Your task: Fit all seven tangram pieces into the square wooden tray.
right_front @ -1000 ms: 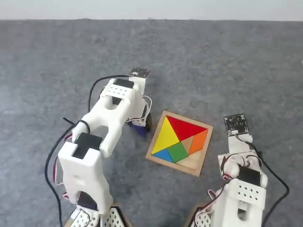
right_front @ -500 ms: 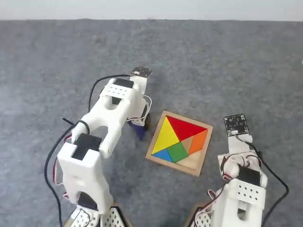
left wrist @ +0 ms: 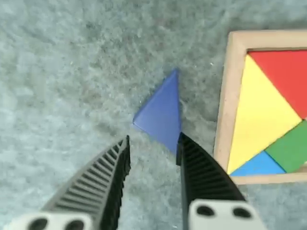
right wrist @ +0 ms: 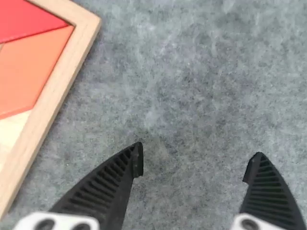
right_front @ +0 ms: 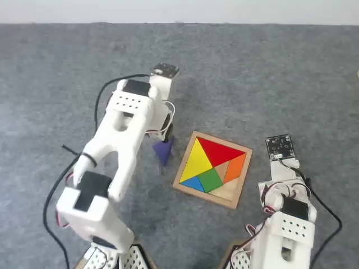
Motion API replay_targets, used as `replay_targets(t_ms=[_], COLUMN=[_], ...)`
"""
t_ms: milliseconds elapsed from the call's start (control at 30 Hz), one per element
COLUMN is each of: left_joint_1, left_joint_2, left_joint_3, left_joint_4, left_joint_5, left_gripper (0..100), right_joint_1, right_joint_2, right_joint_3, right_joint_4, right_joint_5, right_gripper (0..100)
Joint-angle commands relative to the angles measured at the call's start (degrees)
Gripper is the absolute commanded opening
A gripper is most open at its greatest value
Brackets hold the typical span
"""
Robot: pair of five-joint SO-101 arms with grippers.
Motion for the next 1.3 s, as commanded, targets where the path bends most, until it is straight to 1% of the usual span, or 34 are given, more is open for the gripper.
replay_targets(t_ms=[0, 133, 333, 433, 500, 600, 667, 800, 1067, 1267], left_joint_1=[-0.18, -0.35, -3.25, -3.25, -3.25, -2.73, -2.02, -0.35, -0.88, -0.26], left_joint_2=[-5.54, 0.44, 13.54, 17.23, 17.76, 18.02, 18.02, 18.11, 17.05, 9.93], left_joint_3=[-0.66, 2.07, 1.54, -0.04, -1.19, -1.36, -1.36, -1.36, -1.89, -1.98], left_joint_4=[0.18, -4.31, -10.81, -10.90, -9.58, -9.14, -9.14, -8.88, -7.91, -4.22], left_joint_5=[-1.05, -3.25, -4.66, -5.63, -5.80, -6.24, -8.09, -8.26, -8.26, -8.26], left_gripper=[18, 29, 30, 30, 28, 20, 15, 9, 9, 9], right_joint_1=[-0.48, -0.48, -0.48, -0.48, -0.48, -0.48, -0.48, -0.48, -0.48, -0.48], right_joint_2=[-1.01, -1.01, -1.01, -1.01, -1.01, -1.01, -1.01, -1.01, -1.01, -1.01], right_joint_3=[-0.53, -0.53, -0.53, -0.53, -0.53, -0.53, -0.53, -0.53, -0.53, -0.53], right_joint_4=[-0.84, -0.66, -0.66, -0.75, -0.84, -1.01, -1.01, -1.01, -1.01, -1.01], right_joint_5=[-0.35, -0.35, -0.35, -0.35, -0.35, -0.35, -0.35, -0.35, -0.35, -0.35], right_gripper=[34.2, 34.2, 34.2, 34.2, 34.2, 34.2, 34.2, 34.2, 34.2, 34.2])
